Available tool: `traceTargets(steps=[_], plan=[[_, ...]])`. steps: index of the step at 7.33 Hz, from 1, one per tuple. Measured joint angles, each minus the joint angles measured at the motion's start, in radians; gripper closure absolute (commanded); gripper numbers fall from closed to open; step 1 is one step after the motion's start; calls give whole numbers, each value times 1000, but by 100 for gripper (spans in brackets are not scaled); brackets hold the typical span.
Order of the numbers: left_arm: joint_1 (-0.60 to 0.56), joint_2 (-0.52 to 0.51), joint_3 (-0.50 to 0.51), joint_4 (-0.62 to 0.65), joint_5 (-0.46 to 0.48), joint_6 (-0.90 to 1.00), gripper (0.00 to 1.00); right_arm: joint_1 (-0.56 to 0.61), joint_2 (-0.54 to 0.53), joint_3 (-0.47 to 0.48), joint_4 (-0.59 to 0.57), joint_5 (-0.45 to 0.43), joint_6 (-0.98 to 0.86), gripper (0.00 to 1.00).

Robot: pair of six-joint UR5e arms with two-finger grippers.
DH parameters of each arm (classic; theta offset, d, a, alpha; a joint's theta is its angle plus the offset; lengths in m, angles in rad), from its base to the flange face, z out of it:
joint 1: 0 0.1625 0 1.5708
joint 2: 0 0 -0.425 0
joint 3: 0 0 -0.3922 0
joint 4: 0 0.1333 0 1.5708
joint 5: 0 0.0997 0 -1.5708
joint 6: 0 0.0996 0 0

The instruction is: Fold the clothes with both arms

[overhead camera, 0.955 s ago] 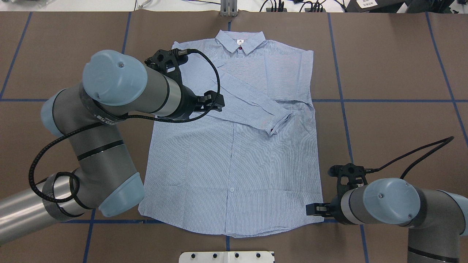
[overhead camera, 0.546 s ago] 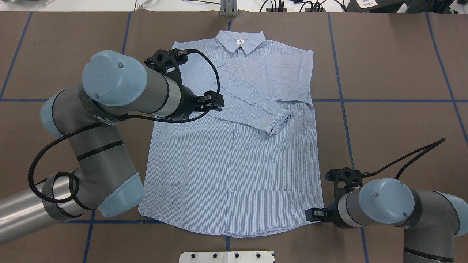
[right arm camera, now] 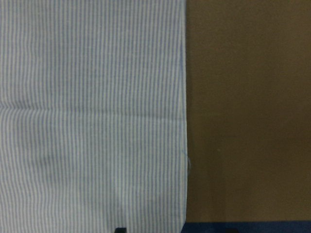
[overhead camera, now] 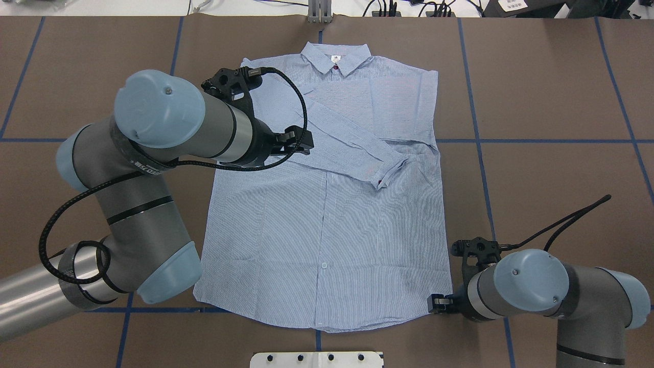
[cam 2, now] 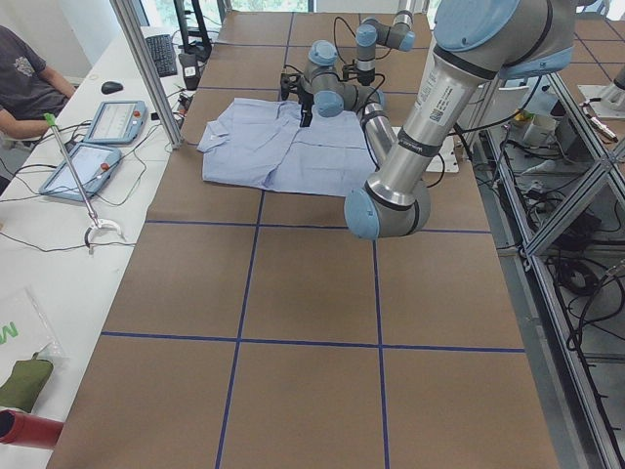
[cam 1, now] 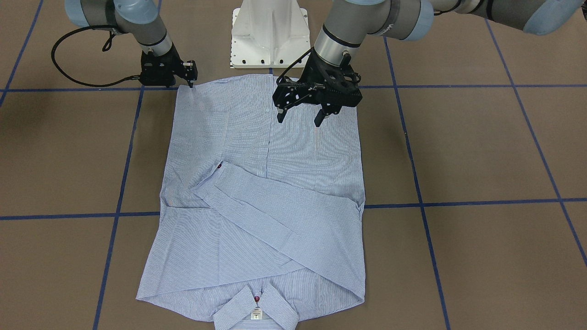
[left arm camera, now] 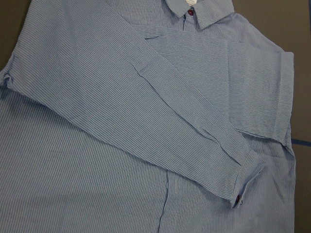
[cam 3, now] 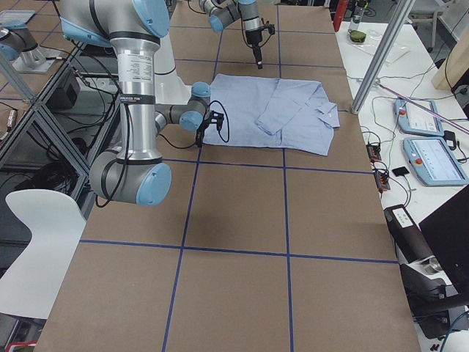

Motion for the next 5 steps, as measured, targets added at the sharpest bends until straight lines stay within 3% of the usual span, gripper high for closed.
traceTargets(steps=[3, 5], plan=[[0, 1, 1, 0, 0, 0, 4, -3, 4, -8, -5, 9, 0, 53], [-1, 2, 1, 0, 2, 0, 6, -3, 6, -8, -5, 16, 0, 62]])
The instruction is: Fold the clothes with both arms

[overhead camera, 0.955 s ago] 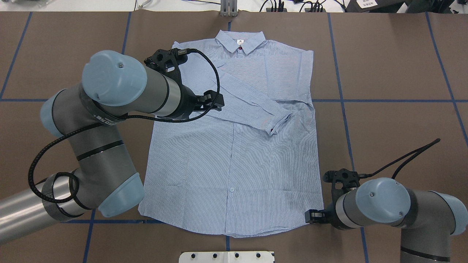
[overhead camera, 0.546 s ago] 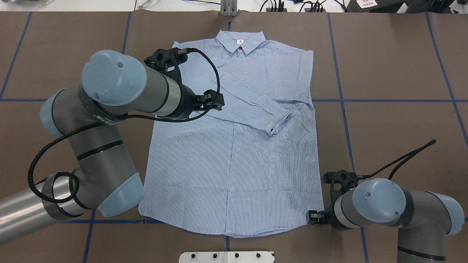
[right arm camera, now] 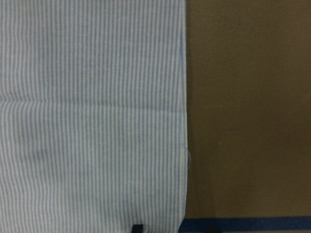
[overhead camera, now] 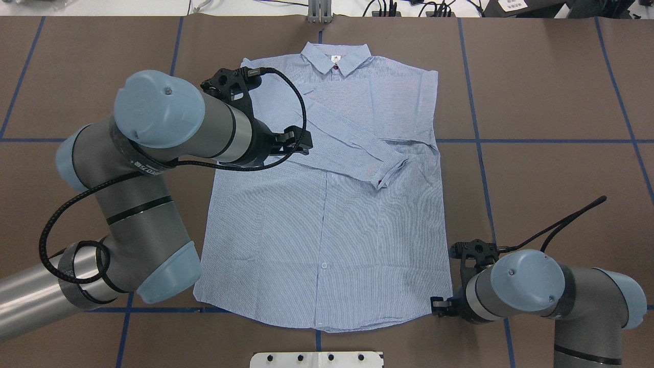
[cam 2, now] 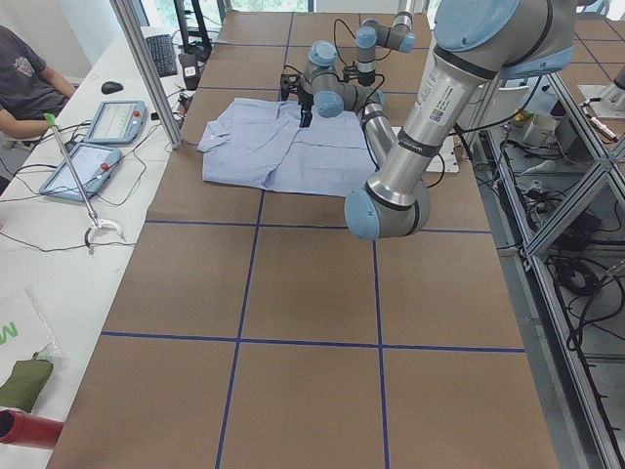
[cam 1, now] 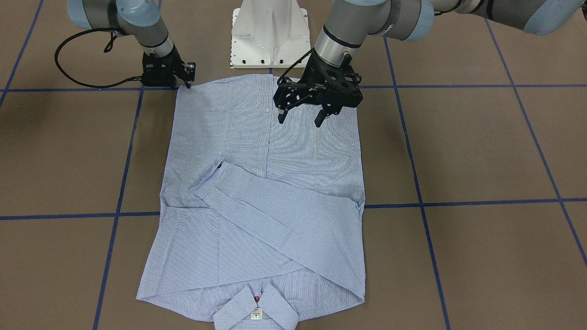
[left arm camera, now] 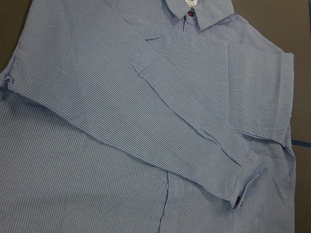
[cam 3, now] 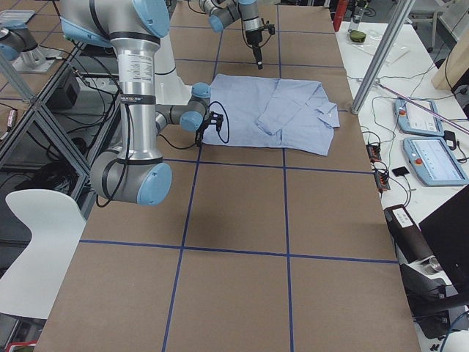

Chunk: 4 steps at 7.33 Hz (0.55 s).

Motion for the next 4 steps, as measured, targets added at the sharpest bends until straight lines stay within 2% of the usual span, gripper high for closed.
traceTargets(steps=[2, 4], plan=[[-1, 1, 1, 0, 9, 0, 6, 1, 4, 0, 0, 2, 1, 72], [-1, 1, 1, 0, 13, 0, 6, 2, 6, 2, 0, 3, 1, 76]])
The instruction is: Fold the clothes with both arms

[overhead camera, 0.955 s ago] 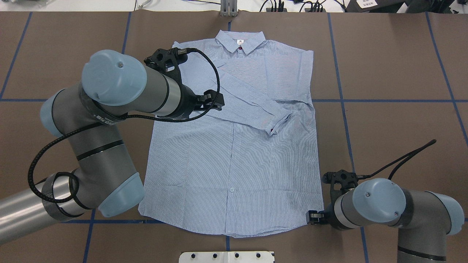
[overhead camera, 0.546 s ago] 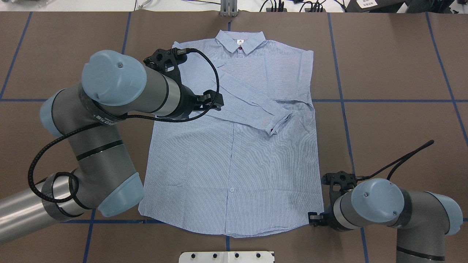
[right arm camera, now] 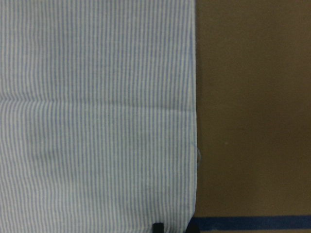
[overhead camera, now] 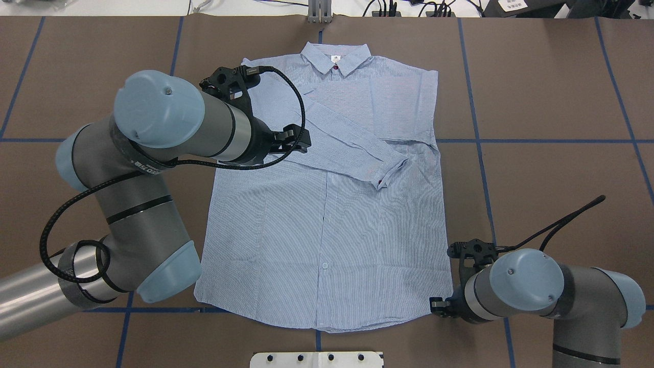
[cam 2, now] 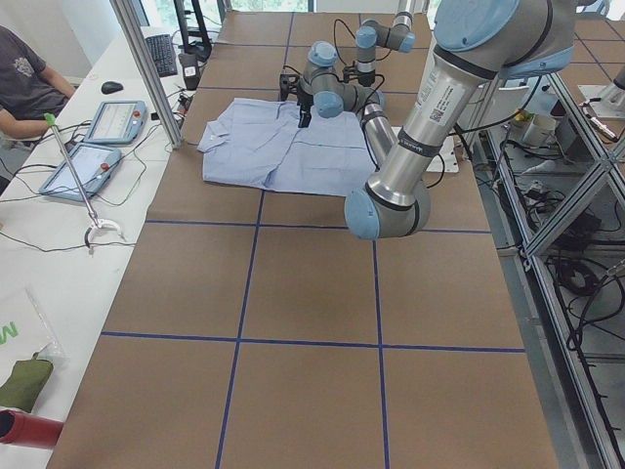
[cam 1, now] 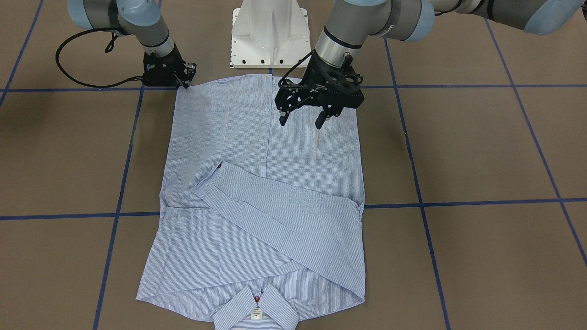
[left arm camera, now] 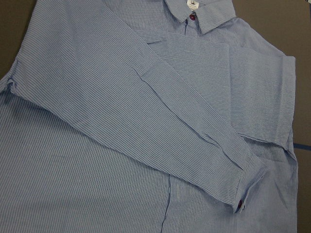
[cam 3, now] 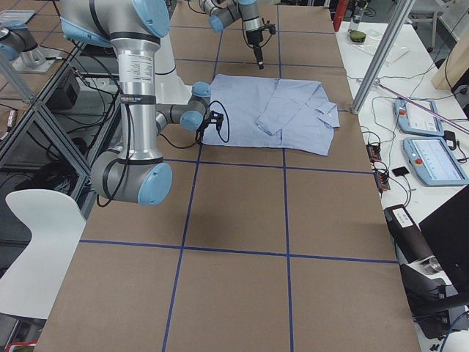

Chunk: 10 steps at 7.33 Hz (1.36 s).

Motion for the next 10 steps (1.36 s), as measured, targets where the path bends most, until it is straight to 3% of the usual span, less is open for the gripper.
traceTargets(steps=[3, 4, 6, 10], plan=[[0, 0, 0, 0, 1, 0, 7, 3, 8, 0, -1, 1, 0, 79], [0, -1, 0, 0, 1, 0, 7, 4, 10, 0, -1, 1, 0, 77], [0, -1, 0, 0, 1, 0, 7, 5, 12, 0, -2, 0, 0, 58], [0, -1, 0, 1, 1, 0, 7, 38, 11, -1, -3, 13, 2, 59]])
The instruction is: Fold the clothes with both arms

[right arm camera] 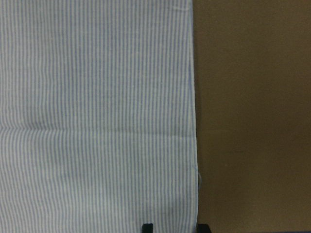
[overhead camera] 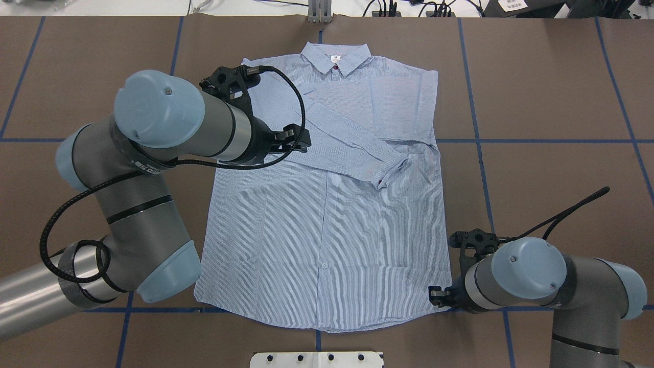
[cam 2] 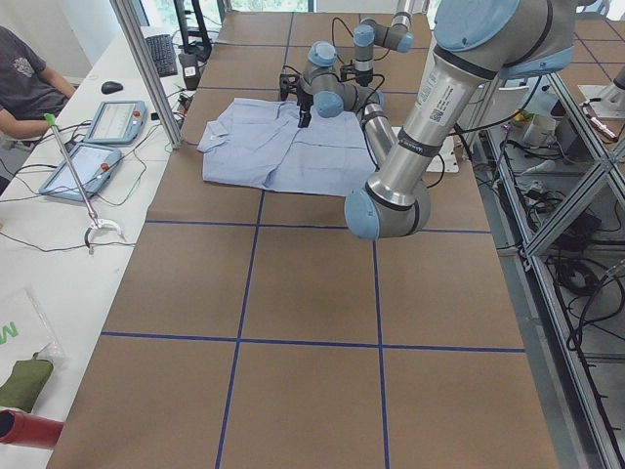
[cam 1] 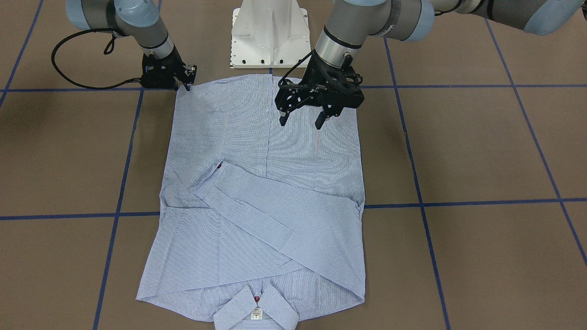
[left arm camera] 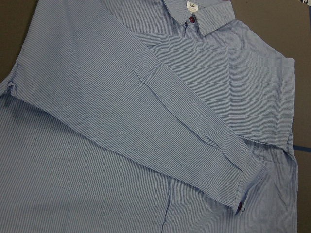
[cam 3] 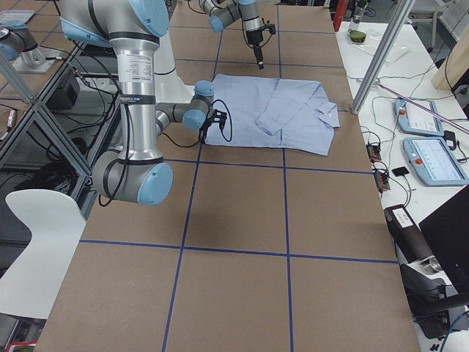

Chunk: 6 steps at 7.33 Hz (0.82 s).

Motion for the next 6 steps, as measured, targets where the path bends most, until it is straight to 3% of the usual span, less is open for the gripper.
traceTargets(steps=[3, 6], plan=[[1, -1, -1, 0, 1, 0, 7, 11, 8, -20, -1, 3, 0, 58], [1, -1, -1, 0, 4, 0, 7, 15, 16, -36, -1, 11, 0, 64]])
